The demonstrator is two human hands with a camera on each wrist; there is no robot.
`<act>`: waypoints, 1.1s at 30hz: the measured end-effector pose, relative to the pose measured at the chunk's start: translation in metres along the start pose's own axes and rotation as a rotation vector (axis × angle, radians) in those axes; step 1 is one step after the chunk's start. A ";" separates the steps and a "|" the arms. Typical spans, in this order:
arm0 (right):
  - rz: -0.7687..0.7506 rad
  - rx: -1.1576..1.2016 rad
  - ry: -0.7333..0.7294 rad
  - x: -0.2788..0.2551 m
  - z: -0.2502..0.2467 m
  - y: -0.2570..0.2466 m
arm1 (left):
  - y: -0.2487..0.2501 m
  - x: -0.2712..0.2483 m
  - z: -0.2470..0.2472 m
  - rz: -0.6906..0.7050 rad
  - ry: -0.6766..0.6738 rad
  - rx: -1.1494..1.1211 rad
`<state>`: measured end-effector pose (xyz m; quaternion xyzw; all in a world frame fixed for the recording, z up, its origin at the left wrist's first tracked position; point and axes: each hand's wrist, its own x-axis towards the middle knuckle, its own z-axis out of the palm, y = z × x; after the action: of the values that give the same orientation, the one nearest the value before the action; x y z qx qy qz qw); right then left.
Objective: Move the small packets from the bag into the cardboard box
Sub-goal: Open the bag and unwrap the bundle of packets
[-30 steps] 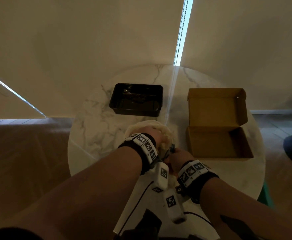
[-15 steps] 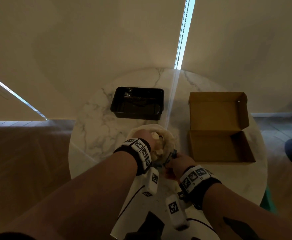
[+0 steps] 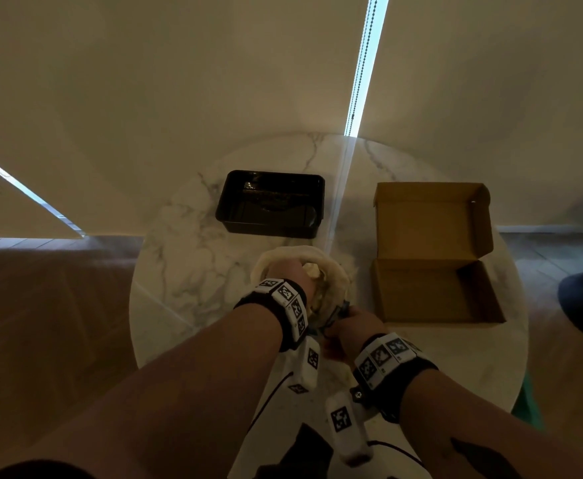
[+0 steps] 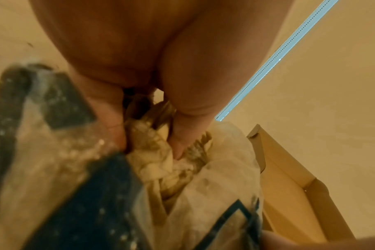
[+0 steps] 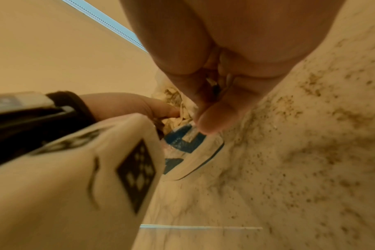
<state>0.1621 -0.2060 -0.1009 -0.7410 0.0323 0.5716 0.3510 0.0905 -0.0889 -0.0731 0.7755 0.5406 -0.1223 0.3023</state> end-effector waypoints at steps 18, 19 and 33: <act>-0.010 0.105 -0.047 -0.012 -0.005 0.000 | -0.023 -0.013 -0.009 0.157 0.183 -0.014; -0.012 0.110 -0.049 -0.013 -0.005 0.000 | -0.025 -0.014 -0.009 0.145 0.174 -0.043; -0.023 0.207 -0.047 -0.014 -0.005 -0.003 | -0.028 -0.044 -0.024 0.184 0.294 -0.346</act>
<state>0.1627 -0.2109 -0.0870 -0.6876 0.0744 0.5782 0.4328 0.0445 -0.1009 -0.0408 0.7677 0.5186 0.1142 0.3587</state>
